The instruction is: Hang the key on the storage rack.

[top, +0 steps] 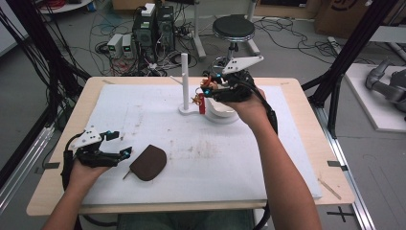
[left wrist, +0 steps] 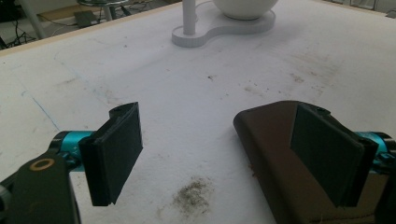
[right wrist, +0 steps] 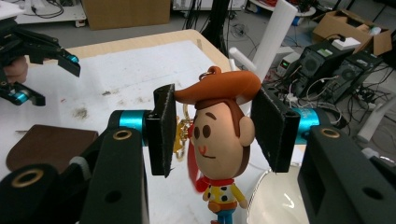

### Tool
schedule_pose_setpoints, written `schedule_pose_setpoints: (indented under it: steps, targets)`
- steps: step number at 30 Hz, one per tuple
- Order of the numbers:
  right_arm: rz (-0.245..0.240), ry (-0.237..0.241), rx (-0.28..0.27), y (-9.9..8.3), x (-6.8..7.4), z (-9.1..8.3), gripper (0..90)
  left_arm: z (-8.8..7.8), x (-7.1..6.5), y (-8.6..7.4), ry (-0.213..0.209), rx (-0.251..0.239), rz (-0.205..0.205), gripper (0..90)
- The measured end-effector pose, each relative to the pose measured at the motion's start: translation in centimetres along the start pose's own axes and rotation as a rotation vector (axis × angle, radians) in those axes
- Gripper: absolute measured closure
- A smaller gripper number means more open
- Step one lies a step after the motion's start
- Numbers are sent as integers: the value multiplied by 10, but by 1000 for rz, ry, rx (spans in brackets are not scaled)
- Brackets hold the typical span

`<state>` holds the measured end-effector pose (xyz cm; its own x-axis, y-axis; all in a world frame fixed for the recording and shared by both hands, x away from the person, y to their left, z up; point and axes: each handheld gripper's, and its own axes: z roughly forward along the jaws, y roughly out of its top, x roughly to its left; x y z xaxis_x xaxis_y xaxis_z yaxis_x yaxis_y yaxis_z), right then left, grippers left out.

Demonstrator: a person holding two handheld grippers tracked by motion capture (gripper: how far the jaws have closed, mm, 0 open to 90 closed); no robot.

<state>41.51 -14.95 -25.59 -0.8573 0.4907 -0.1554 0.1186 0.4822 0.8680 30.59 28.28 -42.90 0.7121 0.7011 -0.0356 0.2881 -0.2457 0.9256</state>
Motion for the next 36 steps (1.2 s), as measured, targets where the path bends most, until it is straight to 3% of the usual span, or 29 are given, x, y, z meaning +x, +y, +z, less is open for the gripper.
schedule_pose_setpoints:
  steps: [26,36]
  targets:
    - [8,12,12,32,-13,46,530,2,0,-1,-2,5,3,172]
    - [13,-17,46,42,-18,67,530,2,0,-1,-4,0,1,173]
